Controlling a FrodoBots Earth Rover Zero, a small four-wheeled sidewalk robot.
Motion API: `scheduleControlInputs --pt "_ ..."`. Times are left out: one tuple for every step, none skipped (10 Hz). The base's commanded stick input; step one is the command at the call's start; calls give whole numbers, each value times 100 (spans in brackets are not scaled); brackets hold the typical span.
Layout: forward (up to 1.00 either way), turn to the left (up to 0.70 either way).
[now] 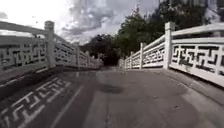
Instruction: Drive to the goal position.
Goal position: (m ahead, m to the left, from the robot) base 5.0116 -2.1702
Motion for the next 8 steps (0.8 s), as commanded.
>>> scheduleControlInputs --pt "70 0" --pt "70 0" --pt "70 0" --pt "70 0" --pt "70 0" --pt "70 0" --pt "70 0" --pt "70 0"
